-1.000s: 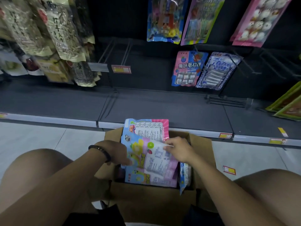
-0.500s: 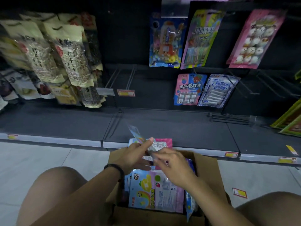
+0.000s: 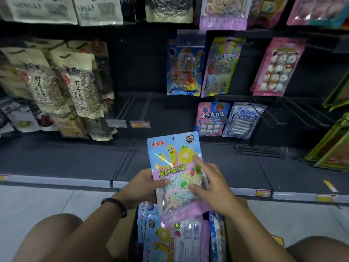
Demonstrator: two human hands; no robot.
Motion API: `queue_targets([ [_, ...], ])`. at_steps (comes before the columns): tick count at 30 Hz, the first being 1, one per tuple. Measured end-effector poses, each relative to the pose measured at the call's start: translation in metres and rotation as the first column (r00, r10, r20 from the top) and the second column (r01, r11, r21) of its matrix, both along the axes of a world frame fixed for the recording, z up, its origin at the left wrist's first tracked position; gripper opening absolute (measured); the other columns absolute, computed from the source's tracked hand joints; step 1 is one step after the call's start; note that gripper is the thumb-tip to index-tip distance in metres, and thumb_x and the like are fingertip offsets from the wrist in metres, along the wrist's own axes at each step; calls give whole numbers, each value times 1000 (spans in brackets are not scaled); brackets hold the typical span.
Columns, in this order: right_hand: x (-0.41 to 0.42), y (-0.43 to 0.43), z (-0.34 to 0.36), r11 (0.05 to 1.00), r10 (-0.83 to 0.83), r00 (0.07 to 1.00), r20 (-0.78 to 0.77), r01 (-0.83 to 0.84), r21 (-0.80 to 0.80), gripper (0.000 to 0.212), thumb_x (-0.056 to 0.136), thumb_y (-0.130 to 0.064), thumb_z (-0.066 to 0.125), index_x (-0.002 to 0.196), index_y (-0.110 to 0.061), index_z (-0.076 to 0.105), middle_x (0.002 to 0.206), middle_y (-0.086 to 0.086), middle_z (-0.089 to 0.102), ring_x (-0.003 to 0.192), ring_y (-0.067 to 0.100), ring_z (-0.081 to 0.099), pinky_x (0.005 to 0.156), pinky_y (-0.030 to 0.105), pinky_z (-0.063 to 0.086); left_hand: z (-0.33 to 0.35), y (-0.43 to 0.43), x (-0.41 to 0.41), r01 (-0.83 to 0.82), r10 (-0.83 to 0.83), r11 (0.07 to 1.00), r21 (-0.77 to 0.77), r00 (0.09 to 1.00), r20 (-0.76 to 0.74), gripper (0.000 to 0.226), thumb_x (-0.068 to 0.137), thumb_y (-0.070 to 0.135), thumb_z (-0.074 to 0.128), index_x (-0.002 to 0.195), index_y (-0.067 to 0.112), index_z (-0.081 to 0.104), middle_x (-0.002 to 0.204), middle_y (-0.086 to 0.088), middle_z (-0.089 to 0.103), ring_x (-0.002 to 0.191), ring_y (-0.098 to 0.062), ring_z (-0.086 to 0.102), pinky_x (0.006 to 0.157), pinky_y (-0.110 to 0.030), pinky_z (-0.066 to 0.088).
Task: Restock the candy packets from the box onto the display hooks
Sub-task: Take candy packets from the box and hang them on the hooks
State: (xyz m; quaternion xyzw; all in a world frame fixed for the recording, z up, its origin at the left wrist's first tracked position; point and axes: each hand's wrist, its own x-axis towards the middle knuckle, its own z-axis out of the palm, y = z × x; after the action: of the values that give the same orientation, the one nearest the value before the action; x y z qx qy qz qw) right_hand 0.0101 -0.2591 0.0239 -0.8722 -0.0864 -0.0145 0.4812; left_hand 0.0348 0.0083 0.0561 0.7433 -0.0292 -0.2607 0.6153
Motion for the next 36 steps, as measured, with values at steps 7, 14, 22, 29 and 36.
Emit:
queue_targets([
  [7,14,-7,60,977,-33,996,82,15,213,95,87,-18,87,154,-63,36,152,-18,50,141,4,52,119,47,45,72,0,5,129,-128,992,2,986,110,28,103,16,64,131,15,67,122,-7,77,111,-31,75,89,-52,63],
  [14,38,-25,148,981,-88,968,235,43,188,102,79,-25,93,153,-64,34,157,-17,46,144,7,49,117,48,47,144,-32,22,-98,153,987,-127,821,550,135,83,-4,83,156,63,-8,122,0,76,105,-20,78,83,-45,64],
  [22,55,-42,277,980,-194,870,453,158,117,104,79,-27,93,158,-57,32,137,-13,46,106,-28,50,90,10,42,248,-64,50,22,47,996,-82,666,745,115,83,-9,81,151,67,26,142,13,63,108,-20,77,82,-44,66],
  [29,96,-68,372,965,-242,802,547,257,50,116,76,-36,93,161,-58,18,125,-5,46,100,-8,52,73,6,42,346,-98,101,12,-67,997,70,495,867,123,80,-1,83,159,58,10,138,27,60,110,-8,74,89,-38,63],
  [36,158,-96,443,954,-301,779,550,246,173,121,63,-30,100,157,-60,28,131,-11,68,97,9,77,85,43,66,421,-144,149,-48,-1,999,22,397,918,106,85,2,78,165,35,17,136,24,58,101,2,70,77,-10,54],
])
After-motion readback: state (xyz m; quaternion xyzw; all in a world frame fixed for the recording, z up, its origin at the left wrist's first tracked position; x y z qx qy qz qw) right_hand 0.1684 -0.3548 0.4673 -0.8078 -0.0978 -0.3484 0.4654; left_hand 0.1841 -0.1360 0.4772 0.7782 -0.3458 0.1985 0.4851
